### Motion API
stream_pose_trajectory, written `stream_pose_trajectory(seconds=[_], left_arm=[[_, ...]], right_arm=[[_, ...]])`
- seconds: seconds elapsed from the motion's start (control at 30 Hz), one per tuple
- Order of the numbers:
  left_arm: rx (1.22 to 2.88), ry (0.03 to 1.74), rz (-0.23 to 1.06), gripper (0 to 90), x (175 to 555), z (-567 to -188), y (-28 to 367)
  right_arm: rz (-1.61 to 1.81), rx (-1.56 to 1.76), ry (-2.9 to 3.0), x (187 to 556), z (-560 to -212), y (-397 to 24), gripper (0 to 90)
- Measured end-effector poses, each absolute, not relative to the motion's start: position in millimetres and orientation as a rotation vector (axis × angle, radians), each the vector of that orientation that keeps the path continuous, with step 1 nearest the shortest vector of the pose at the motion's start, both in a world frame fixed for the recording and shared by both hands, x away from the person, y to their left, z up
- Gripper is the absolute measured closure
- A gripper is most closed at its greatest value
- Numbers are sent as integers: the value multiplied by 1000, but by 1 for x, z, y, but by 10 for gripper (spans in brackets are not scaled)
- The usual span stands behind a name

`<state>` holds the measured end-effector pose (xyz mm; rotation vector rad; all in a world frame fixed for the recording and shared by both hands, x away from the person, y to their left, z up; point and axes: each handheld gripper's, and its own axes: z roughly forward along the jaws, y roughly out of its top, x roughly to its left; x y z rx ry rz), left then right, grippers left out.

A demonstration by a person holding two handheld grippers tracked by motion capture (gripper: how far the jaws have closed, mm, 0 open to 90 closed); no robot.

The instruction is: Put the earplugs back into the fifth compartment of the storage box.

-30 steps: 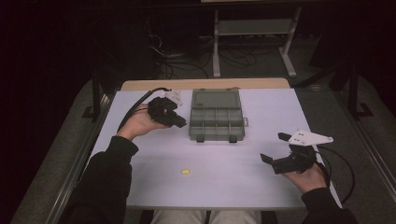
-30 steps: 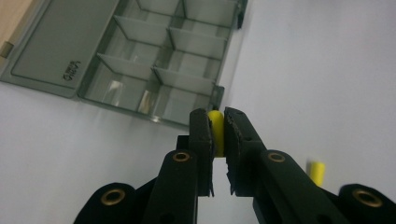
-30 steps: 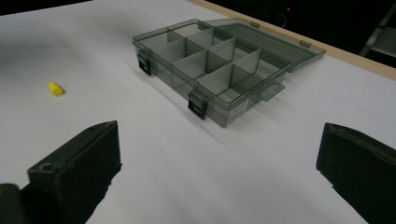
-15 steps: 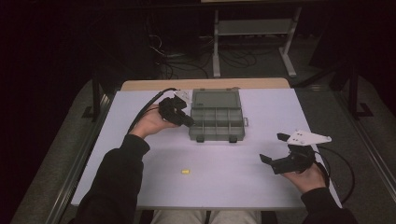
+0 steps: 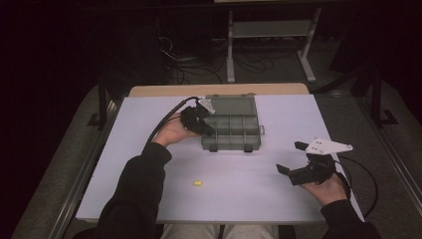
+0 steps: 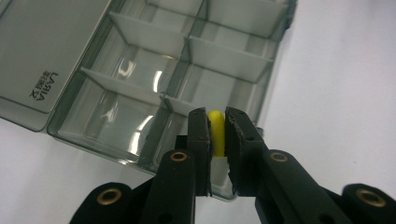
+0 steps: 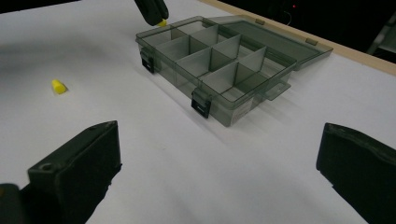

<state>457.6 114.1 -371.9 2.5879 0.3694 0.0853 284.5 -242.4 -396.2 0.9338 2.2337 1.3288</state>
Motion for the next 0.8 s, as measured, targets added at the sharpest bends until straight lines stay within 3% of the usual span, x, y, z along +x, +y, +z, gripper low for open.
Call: stream_pose_trajectory(seconds=[0.13, 0.43, 0.53, 0.8], left_arm=[[2569, 416, 151, 634, 457, -374, 114], [2432, 512, 171, 389, 450, -354, 136], [2388, 523, 206, 244, 443, -344, 145], [2370, 535, 191, 72, 429, -331, 160]], right_arm=[[1327, 928, 2235, 284, -396, -242, 0], [1327, 934, 2234, 285, -396, -242, 0], [1327, 934, 2235, 285, -396, -242, 0], [1335, 928, 2229, 284, -394, -242, 0]])
